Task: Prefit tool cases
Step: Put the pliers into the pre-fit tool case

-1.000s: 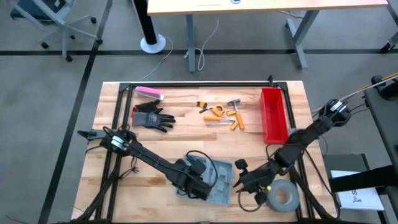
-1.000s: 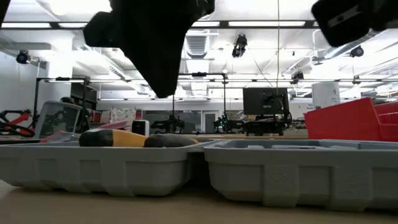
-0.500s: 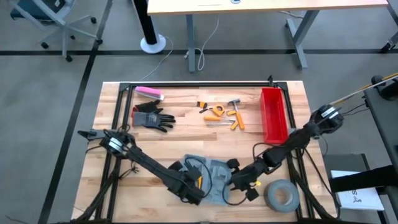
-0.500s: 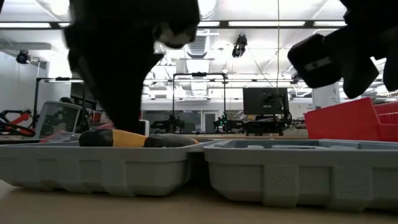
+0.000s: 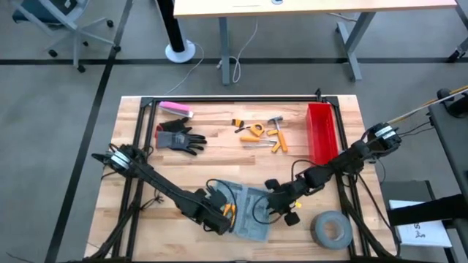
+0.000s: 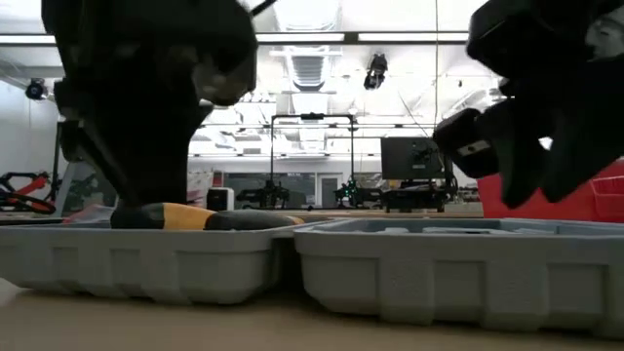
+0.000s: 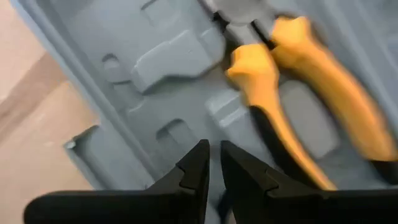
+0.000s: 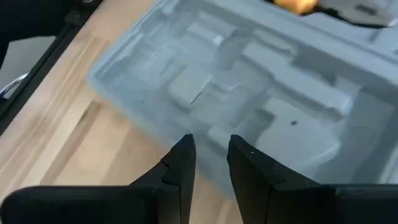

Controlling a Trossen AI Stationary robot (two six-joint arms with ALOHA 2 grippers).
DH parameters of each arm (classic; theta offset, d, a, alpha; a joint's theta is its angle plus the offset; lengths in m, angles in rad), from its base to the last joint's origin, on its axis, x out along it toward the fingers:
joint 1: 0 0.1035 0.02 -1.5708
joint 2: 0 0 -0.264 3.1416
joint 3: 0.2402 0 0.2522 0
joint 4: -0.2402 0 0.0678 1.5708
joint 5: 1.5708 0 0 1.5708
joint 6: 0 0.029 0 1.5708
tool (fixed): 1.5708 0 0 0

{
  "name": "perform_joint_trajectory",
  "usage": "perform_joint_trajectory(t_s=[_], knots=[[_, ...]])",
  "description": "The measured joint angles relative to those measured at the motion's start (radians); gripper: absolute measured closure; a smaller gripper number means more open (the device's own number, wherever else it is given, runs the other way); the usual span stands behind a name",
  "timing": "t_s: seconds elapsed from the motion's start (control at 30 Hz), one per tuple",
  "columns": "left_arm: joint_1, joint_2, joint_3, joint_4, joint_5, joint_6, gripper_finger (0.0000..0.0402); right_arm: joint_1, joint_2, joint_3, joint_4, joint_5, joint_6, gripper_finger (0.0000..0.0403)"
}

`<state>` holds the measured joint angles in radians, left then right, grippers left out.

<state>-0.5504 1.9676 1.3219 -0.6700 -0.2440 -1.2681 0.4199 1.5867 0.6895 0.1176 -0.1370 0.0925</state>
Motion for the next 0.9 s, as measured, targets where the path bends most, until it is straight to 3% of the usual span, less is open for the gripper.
perform_joint_trajectory(t_s=[0.53, 0.9], knots=[[-0.049, -0.008, -0.026, 0.161, 0.025, -0.166, 0.0354, -0.130, -0.002, -0.054, 0.001, 0.003, -0.087, 0.0333], [-0.058, -0.007, -0.011, 0.173, -0.005, -0.214, 0.0354, -0.250, -0.002, -0.054, -0.004, -0.032, -0.188, 0.0332]])
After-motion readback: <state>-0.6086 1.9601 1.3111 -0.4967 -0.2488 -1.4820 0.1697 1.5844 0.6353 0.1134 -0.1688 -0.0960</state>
